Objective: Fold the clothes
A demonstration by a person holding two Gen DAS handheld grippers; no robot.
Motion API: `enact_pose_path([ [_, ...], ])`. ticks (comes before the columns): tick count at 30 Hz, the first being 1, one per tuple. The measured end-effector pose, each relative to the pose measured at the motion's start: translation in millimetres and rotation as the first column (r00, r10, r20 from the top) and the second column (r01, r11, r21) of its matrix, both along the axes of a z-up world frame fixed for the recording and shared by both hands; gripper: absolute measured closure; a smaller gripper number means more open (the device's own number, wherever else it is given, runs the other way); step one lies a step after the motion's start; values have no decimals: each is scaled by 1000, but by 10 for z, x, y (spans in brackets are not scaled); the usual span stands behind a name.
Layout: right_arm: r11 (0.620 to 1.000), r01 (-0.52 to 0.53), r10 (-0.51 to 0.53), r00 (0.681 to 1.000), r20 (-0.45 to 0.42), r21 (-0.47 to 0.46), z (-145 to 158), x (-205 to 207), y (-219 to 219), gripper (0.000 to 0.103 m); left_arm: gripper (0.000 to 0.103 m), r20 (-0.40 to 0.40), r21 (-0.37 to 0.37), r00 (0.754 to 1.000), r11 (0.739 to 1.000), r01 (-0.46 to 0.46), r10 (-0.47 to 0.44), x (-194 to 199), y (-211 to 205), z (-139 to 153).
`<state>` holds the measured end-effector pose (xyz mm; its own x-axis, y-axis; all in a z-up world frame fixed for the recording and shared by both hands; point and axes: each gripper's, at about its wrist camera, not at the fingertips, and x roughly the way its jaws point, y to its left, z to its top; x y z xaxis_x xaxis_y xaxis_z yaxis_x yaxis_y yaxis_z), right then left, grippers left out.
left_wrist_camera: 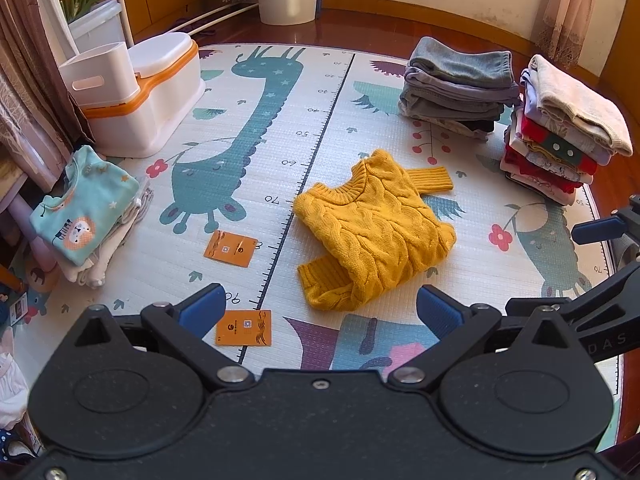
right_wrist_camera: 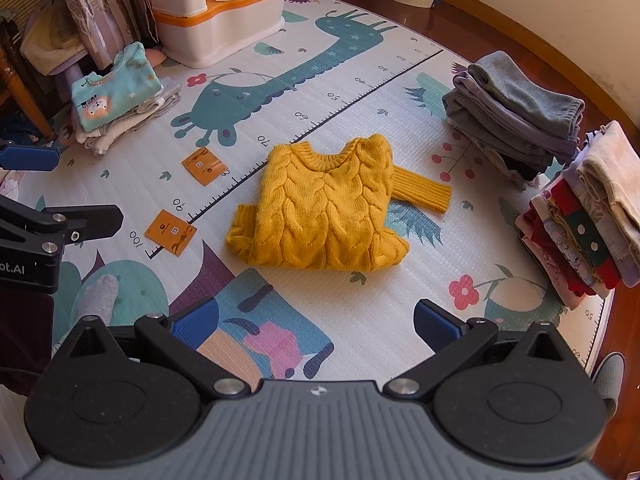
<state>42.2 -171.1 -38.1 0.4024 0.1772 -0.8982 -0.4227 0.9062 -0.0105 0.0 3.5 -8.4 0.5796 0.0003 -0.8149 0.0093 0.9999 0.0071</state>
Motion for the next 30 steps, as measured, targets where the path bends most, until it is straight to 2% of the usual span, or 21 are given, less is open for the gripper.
enact_pose_path([
  [24,1000,1,-1,1000,-6,-4,-20,43,2,0,0,-7,5,1000,1000,26,-26,11,-30,-41],
  [30,1000,13,-12,999,-47,14,-90,101,-16,0,0,-23,19,999,999,39,-38,25,-56,-107],
])
